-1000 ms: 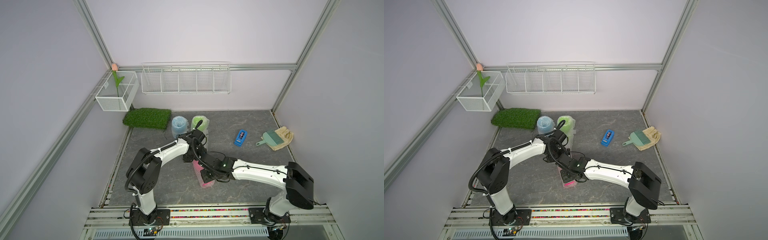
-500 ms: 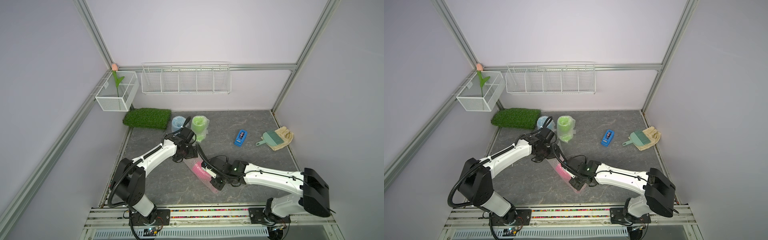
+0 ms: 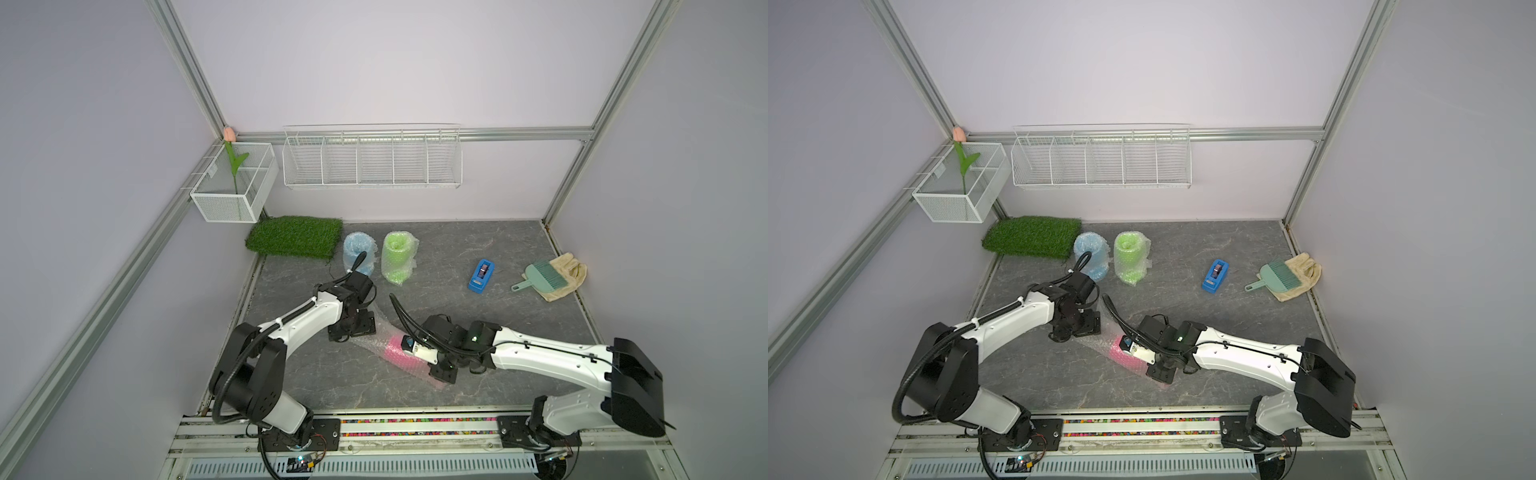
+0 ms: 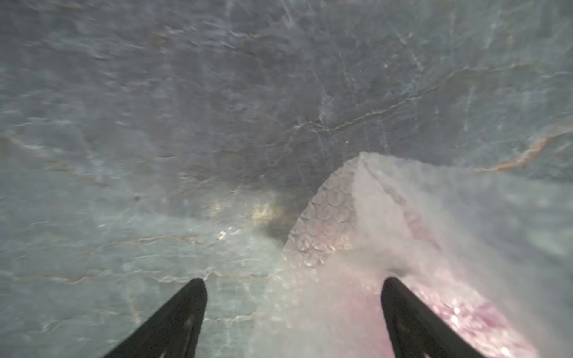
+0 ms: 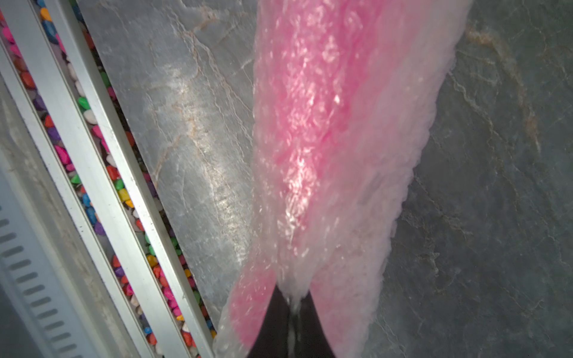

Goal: Wrap wine glasses in bubble wrap
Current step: Adjust the bubble wrap at the center of the board.

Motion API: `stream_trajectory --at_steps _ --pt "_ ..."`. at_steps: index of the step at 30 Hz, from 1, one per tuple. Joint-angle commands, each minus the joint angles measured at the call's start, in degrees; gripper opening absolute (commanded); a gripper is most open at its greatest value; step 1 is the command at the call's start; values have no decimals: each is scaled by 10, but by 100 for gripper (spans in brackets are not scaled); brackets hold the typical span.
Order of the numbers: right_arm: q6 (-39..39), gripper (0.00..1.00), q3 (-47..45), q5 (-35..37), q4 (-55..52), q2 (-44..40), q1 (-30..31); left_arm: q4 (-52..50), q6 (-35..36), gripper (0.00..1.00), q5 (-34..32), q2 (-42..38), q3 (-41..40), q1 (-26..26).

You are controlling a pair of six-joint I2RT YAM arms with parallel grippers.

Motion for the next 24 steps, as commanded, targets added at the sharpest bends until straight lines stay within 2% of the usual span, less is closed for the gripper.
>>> stream_trajectory --at_steps 1,3,5,9,11,14,16,20,24 --pt "-95 7 -10 -39 -20 -37 -6 -16 55 89 -34 -87 13 10" --pt "-149 7 -21 -80 -21 -57 -7 -3 108 65 -15 -130 12 11" --pt "-191 7 -30 -77 -23 -72 -7 34 179 61 20 -169 4 11" --pt "-235 7 -25 -63 -43 -76 -17 52 322 61 107 -195 18 10" --pt "-250 7 -22 -53 -50 -71 -23 46 418 63 193 -195 16 9" --pt "-261 7 -16 -46 -56 -60 -27 15 540 75 278 -188 10 -6" --pt "-264 7 -13 -46 -56 -55 -31 -7 614 80 310 -182 2 -25" --pt "-264 7 -12 -62 -55 -48 -45 -11 696 87 346 -150 -15 -67" --pt "-262 7 -10 -92 -60 -44 -60 -2 716 89 354 -100 -16 -71"
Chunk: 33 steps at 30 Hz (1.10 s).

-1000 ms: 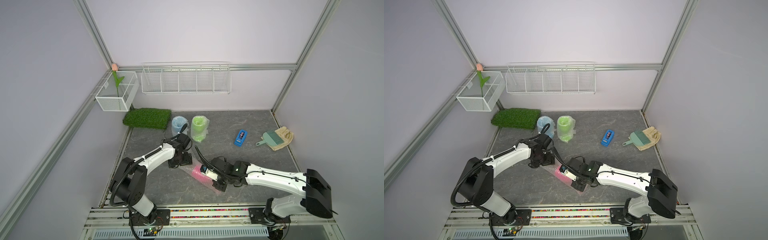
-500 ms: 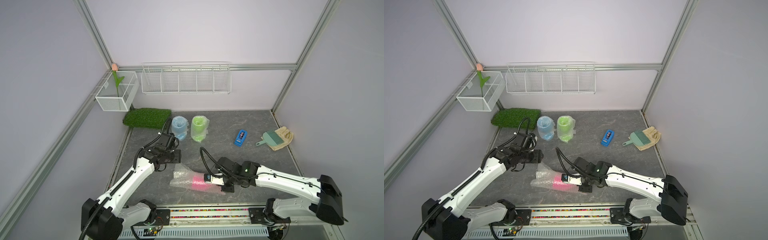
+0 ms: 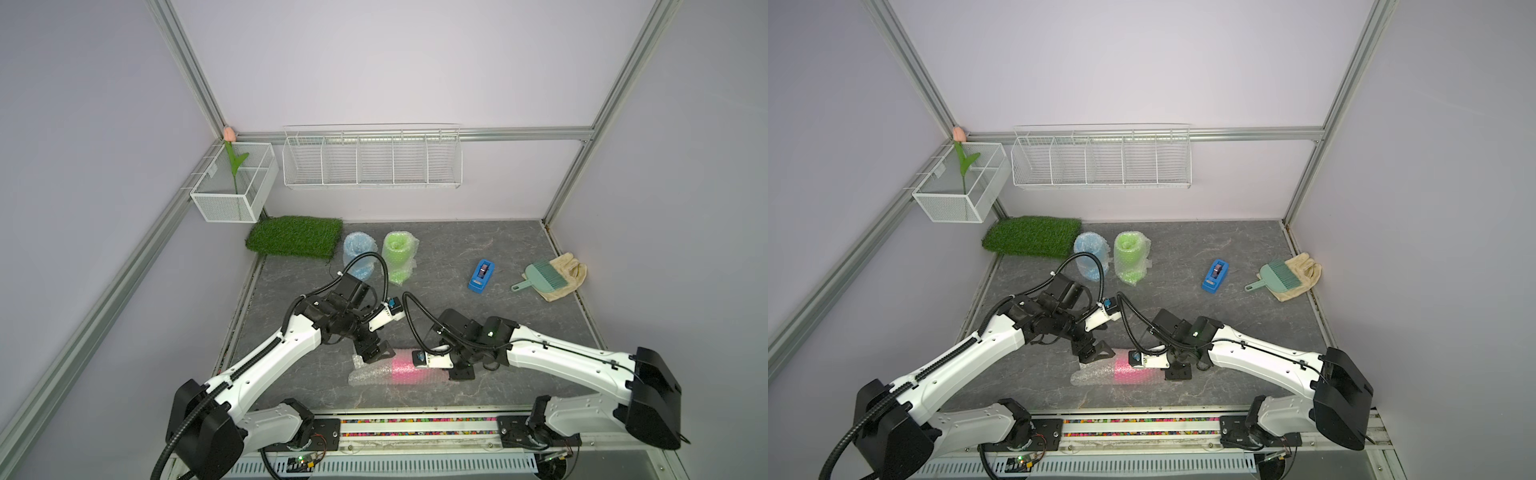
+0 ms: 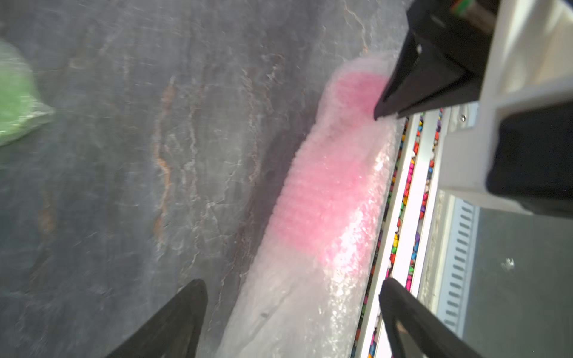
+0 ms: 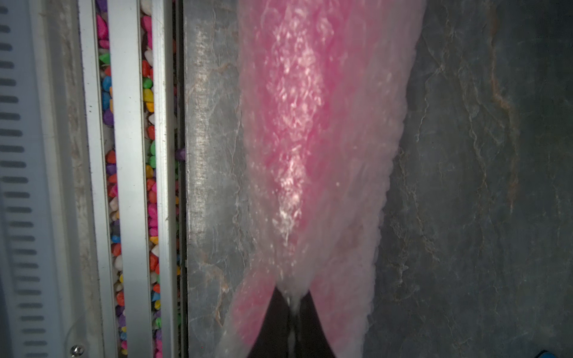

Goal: Wrap wine glasses in bubble wrap
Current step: Adjust the bubble wrap at the center of the board.

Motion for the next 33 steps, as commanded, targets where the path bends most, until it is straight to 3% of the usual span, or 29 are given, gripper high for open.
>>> stream_trajectory --at_steps 1,7,20,25,29,33 --pt "-15 7 10 -43 -18 7 -15 -19 83 89 43 37 -3 0" --pt "-7 7 26 -107 -40 34 -49 -34 104 78 51 65 -7 -5" --pt "5 7 65 -147 -63 84 -118 -21 135 79 45 36 -39 -6" --pt "4 7 72 -161 -64 84 -126 -23 147 67 38 49 -33 -9" --pt "4 7 72 -159 -65 86 -128 -28 154 62 37 70 -26 -13" --pt "4 7 69 -157 -64 86 -128 -34 159 49 28 84 -17 -13"
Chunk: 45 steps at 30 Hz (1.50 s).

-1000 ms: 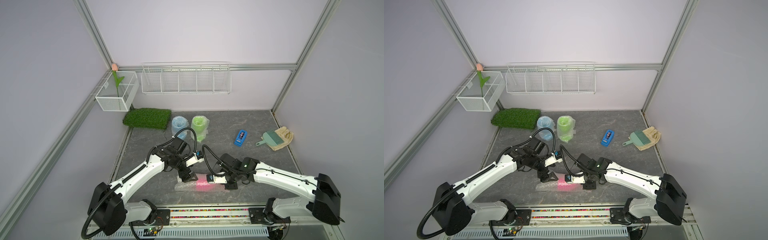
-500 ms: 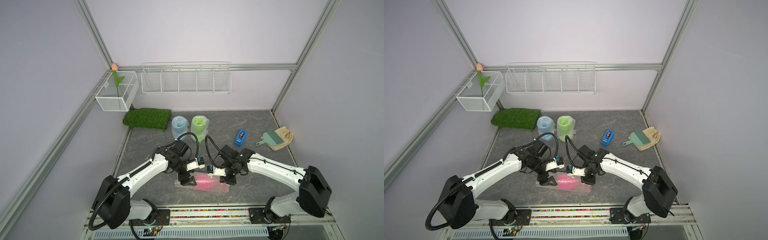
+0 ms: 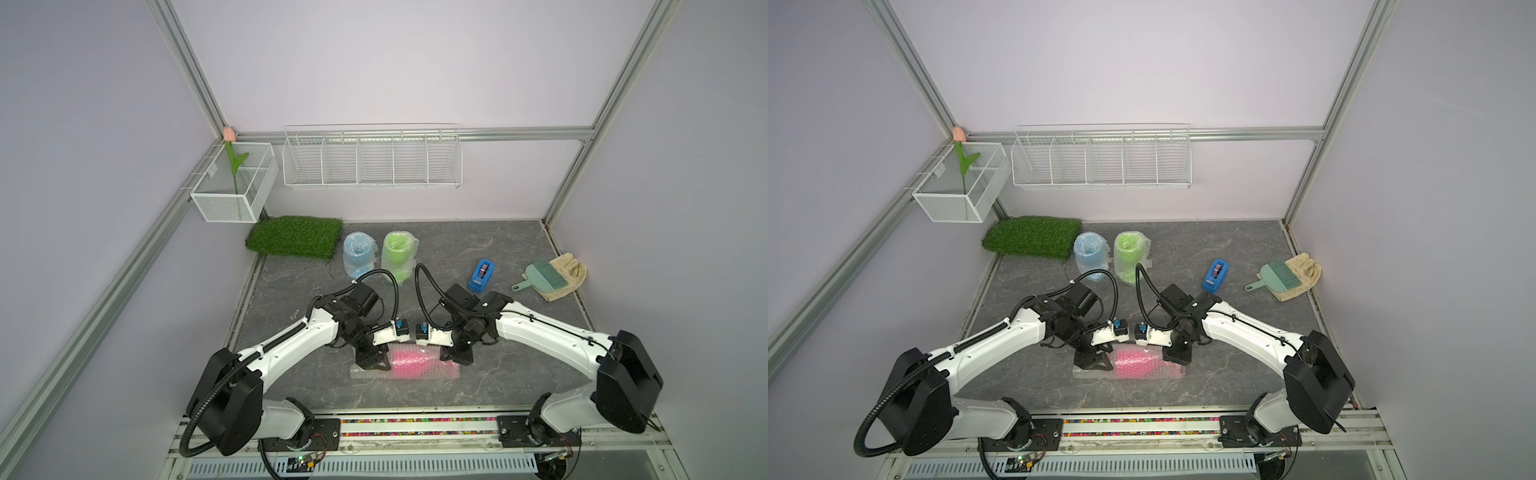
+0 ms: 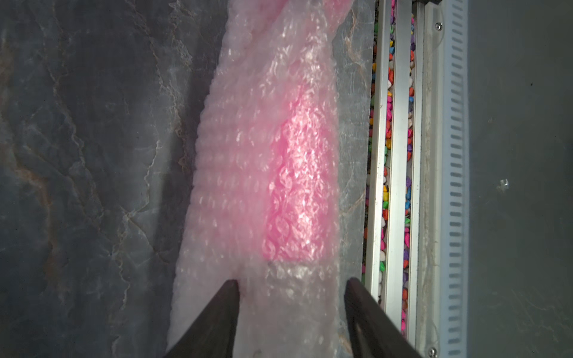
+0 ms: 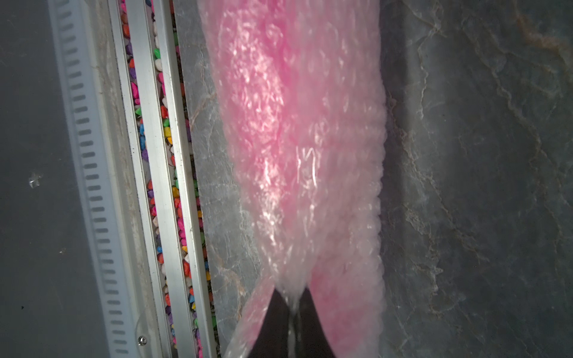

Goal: Wrap wine glasses in bubble wrap
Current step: Adjust the bubble wrap at the center of the board, then pull the tape from the tape cutter.

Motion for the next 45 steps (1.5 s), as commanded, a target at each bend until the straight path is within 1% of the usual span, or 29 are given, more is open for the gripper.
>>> stream_trajectory --at_steps 1,7,13,15,16,20,22,25,29,31,34,40,42,45 --pt "-3 7 9 -16 -12 5 -5 -17 25 46 -4 13 17 -3" --pt "-7 7 10 -15 -12 7 -6 -17 27 32 -7 26 18 -3" --pt "-4 7 8 -10 -9 3 -8 -25 29 9 -16 30 25 -3" --pt "-4 7 7 -15 -9 -1 -8 -26 30 3 -19 30 27 -4" --pt "-4 9 6 -18 -7 -5 -9 -26 30 1 -20 30 28 -4" --pt "0 32 -3 -34 0 -35 -12 -26 29 0 -28 23 29 -4" --pt "6 39 -5 -42 3 -54 -14 -25 28 0 -32 20 28 -4" --pt "16 42 -4 -53 7 -79 -19 -22 26 0 -36 17 27 -4" --pt "36 43 1 -74 20 -106 -32 -21 24 0 -42 17 27 -4" --pt "59 43 1 -80 40 -120 -45 -21 23 0 -44 16 27 -5" --pt "133 42 -7 -72 107 -138 -86 -18 22 0 -45 13 25 -5" --pt "370 40 -34 -68 263 -142 -228 -17 22 0 -47 15 25 -5" --pt "440 39 -41 -70 292 -132 -277 -17 21 0 -46 16 25 -5" --pt "513 35 -34 -81 297 -101 -349 -15 20 0 -46 16 25 -5"
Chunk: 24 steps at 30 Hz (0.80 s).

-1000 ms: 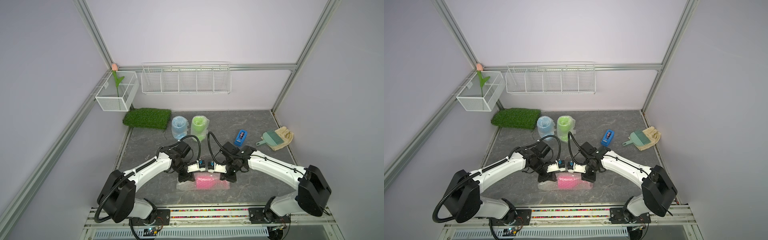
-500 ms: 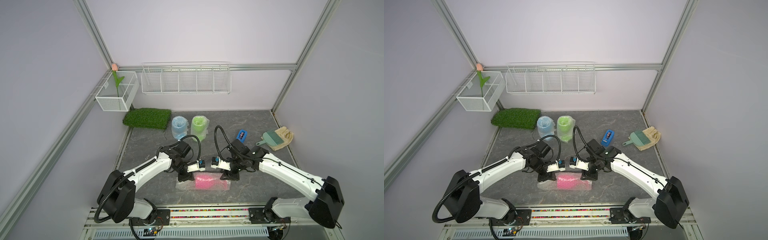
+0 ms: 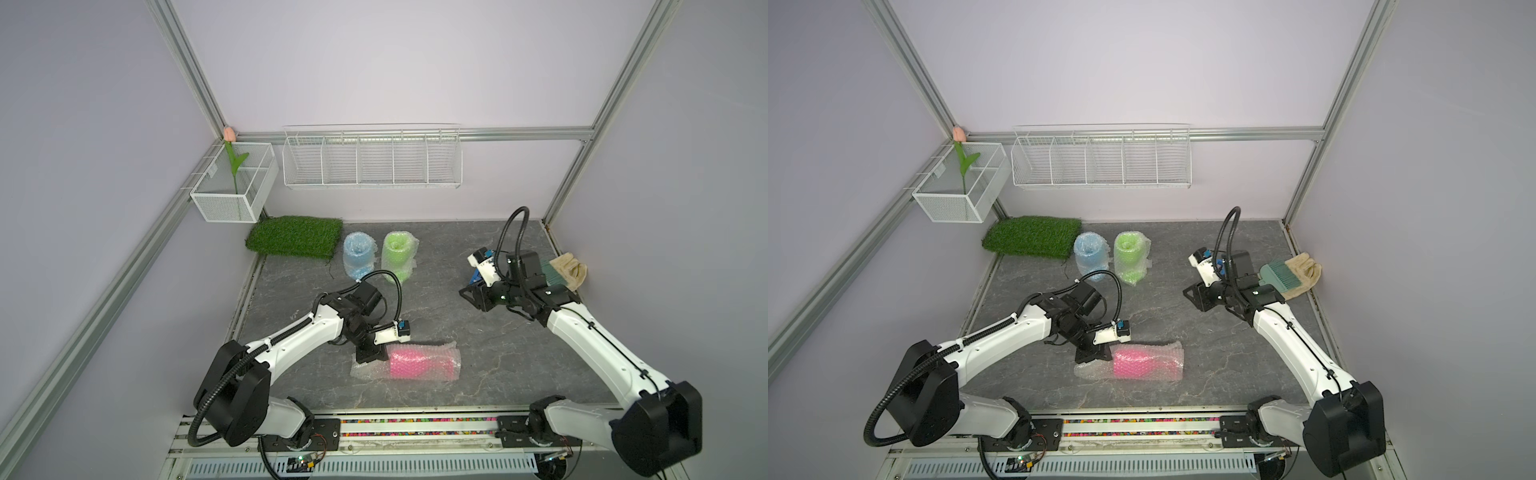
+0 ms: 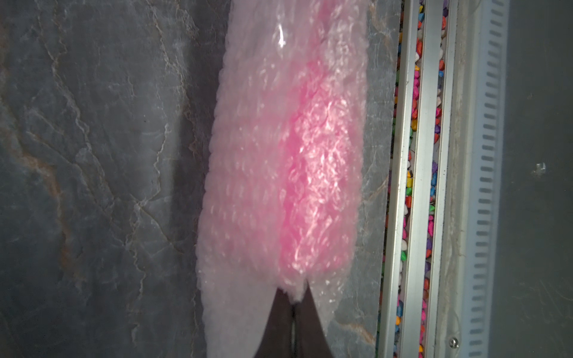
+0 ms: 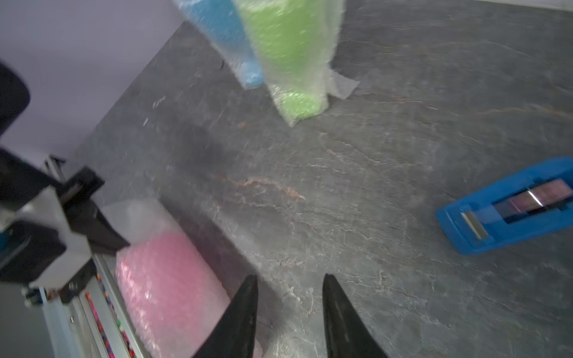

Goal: Wrap wine glasses in bubble wrap
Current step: Pull the tape from the tape cutter.

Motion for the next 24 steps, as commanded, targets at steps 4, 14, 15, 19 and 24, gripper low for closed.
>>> stream_trajectory --at_steps 4,14,15,19,24 --pt "188 33 16 -69 50 93 -126 -7 7 0 -6 -4 10 -2" --pt "342 35 40 -176 211 284 -192 -10 5 0 -6 4 13 -4" --pt "351 35 40 -173 221 295 -194 -10 6 0 -4 4 14 -4" --pt "367 38 34 -159 242 318 -201 -9 6 0 -3 3 11 -5" --pt "377 38 32 -165 259 351 -203 -10 6 0 -3 8 13 -6"
